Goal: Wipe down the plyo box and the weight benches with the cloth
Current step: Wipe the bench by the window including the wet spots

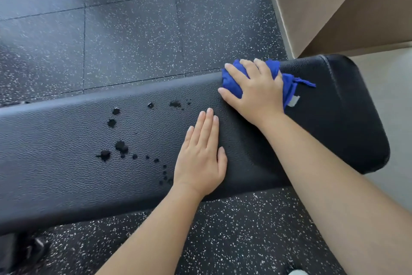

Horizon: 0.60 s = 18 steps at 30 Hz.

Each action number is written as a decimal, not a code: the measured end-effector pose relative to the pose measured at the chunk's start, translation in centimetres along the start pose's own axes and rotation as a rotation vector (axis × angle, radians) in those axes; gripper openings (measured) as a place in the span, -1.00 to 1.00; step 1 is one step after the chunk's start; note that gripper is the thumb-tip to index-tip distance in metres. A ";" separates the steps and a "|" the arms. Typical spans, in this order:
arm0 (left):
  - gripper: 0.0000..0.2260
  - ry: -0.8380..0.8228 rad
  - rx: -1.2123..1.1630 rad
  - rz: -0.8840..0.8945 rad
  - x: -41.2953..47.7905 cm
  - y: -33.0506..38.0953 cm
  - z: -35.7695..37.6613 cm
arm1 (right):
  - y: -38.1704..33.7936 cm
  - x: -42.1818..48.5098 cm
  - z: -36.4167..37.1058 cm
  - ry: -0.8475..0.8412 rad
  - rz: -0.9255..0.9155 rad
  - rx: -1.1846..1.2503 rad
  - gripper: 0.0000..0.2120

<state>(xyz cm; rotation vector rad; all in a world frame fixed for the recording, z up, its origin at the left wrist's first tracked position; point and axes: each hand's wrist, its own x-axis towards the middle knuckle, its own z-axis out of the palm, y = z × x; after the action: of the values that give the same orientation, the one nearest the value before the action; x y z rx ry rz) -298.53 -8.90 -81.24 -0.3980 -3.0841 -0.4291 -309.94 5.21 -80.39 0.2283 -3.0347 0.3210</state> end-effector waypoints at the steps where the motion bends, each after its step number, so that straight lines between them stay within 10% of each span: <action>1: -0.47 -0.001 0.000 0.002 0.0 0.0 0.0 | 0.2 -1.6 0.0 0.047 -0.021 -0.008 -0.41; 9: -0.48 -0.008 -0.008 -0.001 -0.1 0.1 0.0 | 0.0 -14.4 -0.6 0.097 -0.160 -0.055 -0.49; 18: -0.50 0.037 -0.019 0.004 0.0 0.2 0.1 | -1.3 -0.3 0.2 0.029 -0.060 -0.013 -0.41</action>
<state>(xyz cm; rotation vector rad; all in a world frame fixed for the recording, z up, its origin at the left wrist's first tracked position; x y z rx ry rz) -298.53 -8.72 -81.28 -0.3915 -3.0457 -0.4603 -309.48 3.96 -80.36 0.3104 -2.9939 0.2967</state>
